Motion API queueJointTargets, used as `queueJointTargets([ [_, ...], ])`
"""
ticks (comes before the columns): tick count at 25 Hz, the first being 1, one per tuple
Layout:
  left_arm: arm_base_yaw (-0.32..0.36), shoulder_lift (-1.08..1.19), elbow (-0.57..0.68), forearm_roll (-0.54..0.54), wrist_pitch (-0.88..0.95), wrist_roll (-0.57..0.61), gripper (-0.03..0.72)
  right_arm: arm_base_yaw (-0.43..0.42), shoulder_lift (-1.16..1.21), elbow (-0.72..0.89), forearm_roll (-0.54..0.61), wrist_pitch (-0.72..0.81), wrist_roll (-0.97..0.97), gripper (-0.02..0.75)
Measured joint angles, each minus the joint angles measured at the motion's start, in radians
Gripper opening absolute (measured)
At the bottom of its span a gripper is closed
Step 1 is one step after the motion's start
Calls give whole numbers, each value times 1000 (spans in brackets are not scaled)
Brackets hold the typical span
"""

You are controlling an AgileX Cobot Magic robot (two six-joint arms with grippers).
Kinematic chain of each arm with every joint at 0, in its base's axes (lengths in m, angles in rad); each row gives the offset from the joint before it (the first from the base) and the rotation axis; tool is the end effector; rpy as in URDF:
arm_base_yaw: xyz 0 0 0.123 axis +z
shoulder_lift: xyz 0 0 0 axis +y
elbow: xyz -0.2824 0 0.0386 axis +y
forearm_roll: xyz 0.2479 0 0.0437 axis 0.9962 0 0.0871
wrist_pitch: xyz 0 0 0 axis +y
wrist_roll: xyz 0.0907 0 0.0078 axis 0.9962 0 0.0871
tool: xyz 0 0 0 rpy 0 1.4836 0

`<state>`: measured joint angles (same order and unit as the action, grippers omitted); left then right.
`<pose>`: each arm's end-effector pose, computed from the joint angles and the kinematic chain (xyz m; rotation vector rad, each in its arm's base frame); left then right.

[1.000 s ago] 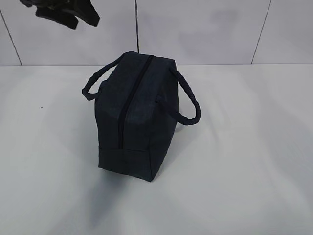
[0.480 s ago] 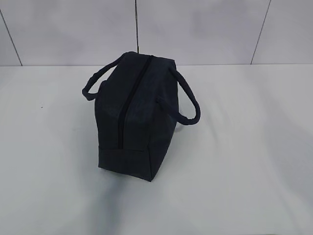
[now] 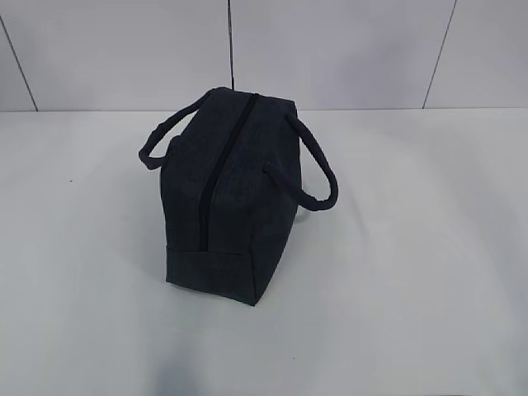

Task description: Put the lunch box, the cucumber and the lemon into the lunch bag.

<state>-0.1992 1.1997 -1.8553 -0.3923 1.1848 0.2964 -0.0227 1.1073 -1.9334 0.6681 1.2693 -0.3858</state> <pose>0.1714 -0.0675 0.5516 0.5645 1.8950 -0.3959 0.1158 0.0513 0.5843 -0.5518 1.7336 0.4578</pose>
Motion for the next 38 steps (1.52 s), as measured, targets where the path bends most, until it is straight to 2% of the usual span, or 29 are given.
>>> queueJointTargets([
  [4, 0, -152, 148, 0, -6, 0, 412, 0, -226, 282, -63, -20, 2, 389],
  [10, 0, -395, 439, 16, -22, 0, 411, 0, -540, 605, -141, -30, 48, 389],
  [16, 0, -617, 727, 31, -27, -22, 411, 2, -747, 823, -215, -36, 125, 389],
  [20, 0, -760, 861, 42, -33, -47, 409, 2, -833, 949, -234, -23, 157, 389],
  [26, 0, -939, 1031, 67, -35, -69, 403, 2, -955, 1081, -336, 5, 203, 389],
  [29, 0, -1024, 1098, 115, -27, -78, 398, 2, -1012, 1148, -383, 5, 213, 389],
  [32, 0, -1086, 1139, 168, -25, -84, 396, 2, -1060, 1217, -421, 7, 223, 389],
  [38, 0, -1152, 1181, 208, -18, -88, 393, 2, -1124, 1317, -440, 8, 228, 389],
])
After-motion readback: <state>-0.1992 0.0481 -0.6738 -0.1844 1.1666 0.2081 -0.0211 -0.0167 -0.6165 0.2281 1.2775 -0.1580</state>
